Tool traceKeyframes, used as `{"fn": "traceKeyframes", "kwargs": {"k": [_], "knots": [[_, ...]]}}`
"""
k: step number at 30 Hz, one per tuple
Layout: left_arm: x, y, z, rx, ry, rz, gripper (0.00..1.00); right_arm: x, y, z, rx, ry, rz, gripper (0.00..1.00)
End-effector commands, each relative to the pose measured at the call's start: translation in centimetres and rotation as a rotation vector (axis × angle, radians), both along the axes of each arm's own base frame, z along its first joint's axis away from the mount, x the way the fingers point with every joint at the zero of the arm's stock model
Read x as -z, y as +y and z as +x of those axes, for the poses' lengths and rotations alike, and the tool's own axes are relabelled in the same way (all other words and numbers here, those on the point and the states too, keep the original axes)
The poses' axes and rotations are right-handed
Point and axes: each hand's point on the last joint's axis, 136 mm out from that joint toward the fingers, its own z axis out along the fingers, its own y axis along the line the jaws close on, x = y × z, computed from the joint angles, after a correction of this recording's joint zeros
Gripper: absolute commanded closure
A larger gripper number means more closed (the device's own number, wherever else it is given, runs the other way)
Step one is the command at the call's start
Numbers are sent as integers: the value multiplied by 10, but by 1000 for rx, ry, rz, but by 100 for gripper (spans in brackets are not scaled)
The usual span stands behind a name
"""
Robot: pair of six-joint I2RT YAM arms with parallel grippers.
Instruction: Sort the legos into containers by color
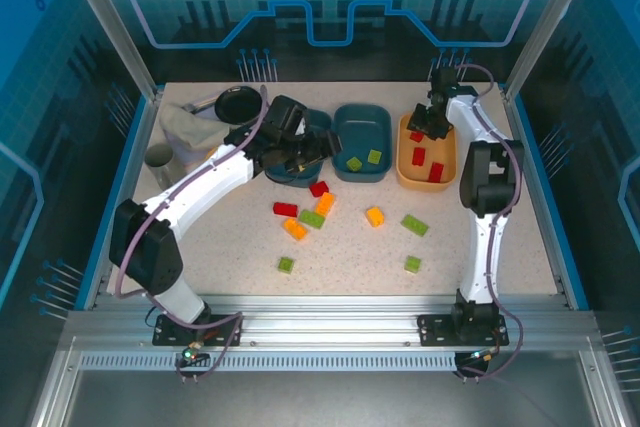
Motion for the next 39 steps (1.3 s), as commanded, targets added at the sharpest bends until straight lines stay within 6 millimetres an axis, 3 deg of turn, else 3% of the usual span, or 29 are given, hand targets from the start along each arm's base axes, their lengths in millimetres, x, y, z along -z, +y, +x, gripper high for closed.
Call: {"fn": "traceKeyframes", "kwargs": {"k": [1,5,6,8,13,18,24,27,33,39], "knots": [[-1,-8,0,50,9,18,20,4,2,-2,29,56,37,61],[16,-7,-2,52,63,47,20,1,0,-4,37,52,28,44],[20,-7,-3,50,78,56,21,-16,1,-5,37,21,26,41],[29,-6,-5,38,110,76,22,-30,1,-8,30,-10,20,36],[58,-5,-10,32,191,151,25,-75,13,-28,-2,-106,-8,37],[89,-9,-22,102,223,262,28,-106,47,-75,-84,-216,-8,37],[126,-3,-29,212,245,398,33,-121,104,-150,-251,-359,135,35],[138,-1,-29,254,249,445,34,-126,125,-193,-338,-419,256,25],[159,1,-30,306,270,502,34,-112,128,-250,-381,-374,352,18],[173,-6,-32,348,273,546,38,-114,123,-262,-375,-366,347,19]]}}
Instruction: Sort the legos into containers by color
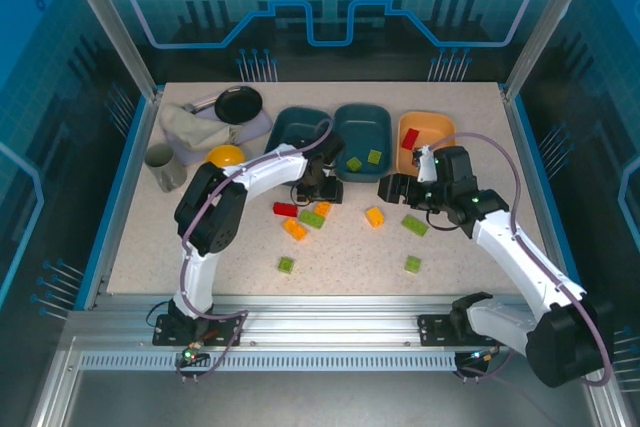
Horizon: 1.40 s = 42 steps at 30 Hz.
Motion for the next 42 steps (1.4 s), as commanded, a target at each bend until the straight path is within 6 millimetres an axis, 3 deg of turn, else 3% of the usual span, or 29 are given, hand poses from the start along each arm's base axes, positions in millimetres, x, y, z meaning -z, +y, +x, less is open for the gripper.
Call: {"fn": "traceKeyframes", "kwargs": {"k": [1,10,16,19,25,30,33,38,42], "knots": [[6,-3,-2,58,2,51,40,-5,5,-8,-21,2,30,19],[24,-5,-10,78,13,114,50,-4,6,-5,-19,9,28,19],[23,-14,-11,99,-22,146,66,-5,8,-3,-27,10,30,20],[2,-19,-8,86,-62,123,69,-10,7,-2,-32,-5,19,21],[-71,-19,1,13,-174,29,70,-28,4,0,-36,-61,-2,21],[-114,6,33,-131,-235,-58,70,-37,15,11,-49,-106,36,22],[-120,24,64,-209,-243,-100,70,-59,30,26,-71,-170,64,22],[-114,41,120,-280,-247,-146,70,-72,56,48,-97,-182,81,21],[-94,43,156,-286,-234,-142,68,-79,67,63,-92,-176,84,21]]}}
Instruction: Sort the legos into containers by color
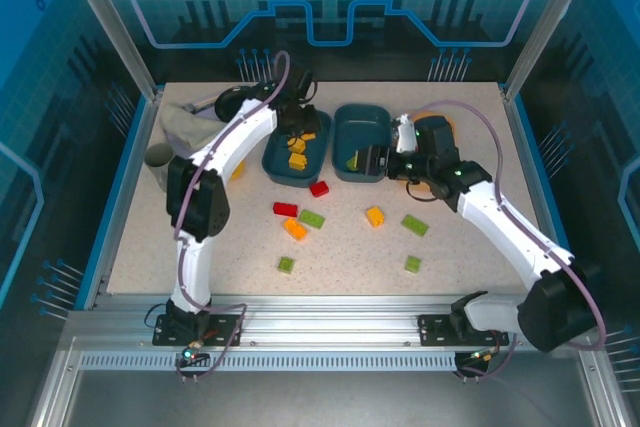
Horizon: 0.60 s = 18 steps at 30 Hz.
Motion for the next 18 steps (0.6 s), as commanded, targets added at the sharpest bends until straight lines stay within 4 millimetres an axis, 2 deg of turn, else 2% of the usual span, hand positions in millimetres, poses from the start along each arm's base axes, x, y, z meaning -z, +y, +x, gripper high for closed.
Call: {"fn": "traceKeyframes", "kwargs": {"k": [1,5,9,11,15,18], "knots": [[32,-9,15,34,73,-12,68,-22,12,16,4,-37,27,22],[58,-8,34,20,100,-21,66,-19,14,23,3,-8,1,22],[78,-8,40,5,135,-46,64,-17,15,24,-1,2,-8,22],[82,-10,41,14,144,-61,55,-13,14,22,-5,14,-11,22],[65,-13,41,22,118,-86,36,-3,13,16,-24,31,-52,22],[37,-13,42,13,71,-104,31,7,13,9,-60,29,-106,22]]}}
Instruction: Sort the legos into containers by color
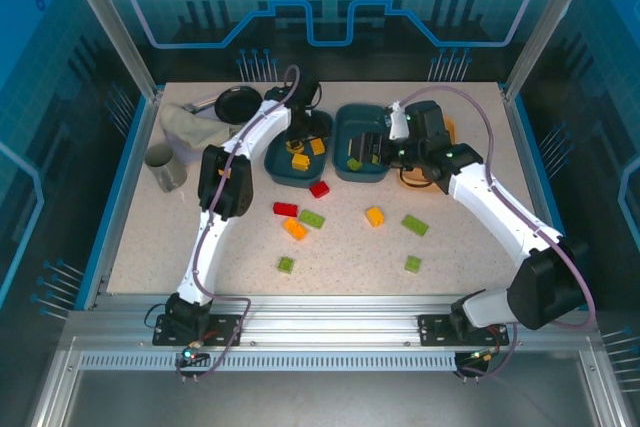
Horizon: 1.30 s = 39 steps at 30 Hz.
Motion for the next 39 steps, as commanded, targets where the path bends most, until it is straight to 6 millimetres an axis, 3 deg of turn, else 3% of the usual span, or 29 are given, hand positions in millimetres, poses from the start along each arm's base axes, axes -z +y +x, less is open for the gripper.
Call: {"fn": "traceKeyframes", "kwargs": {"k": [1,7,11,17,23,26,31,39], "knots": [[-66,-4,3,-1,-96,-63,30,11,6,-12,-70,-3,-89,22],[-120,20,-24,-84,-150,-54,26,42,38,-39,-284,-35,-258,23],[-138,57,-68,-201,-134,-56,24,62,78,-62,-459,-58,-347,23],[-123,120,-167,-408,-78,-61,23,97,139,-79,-652,-46,-485,25],[-104,144,-263,-540,-63,-146,21,143,170,-70,-703,25,-655,26],[-103,154,-297,-591,-85,-187,19,158,179,-63,-711,32,-710,25],[-106,168,-333,-610,-100,-181,18,179,191,-52,-710,59,-748,25],[-112,170,-345,-593,-110,-187,19,205,203,-39,-688,90,-806,31]]}}
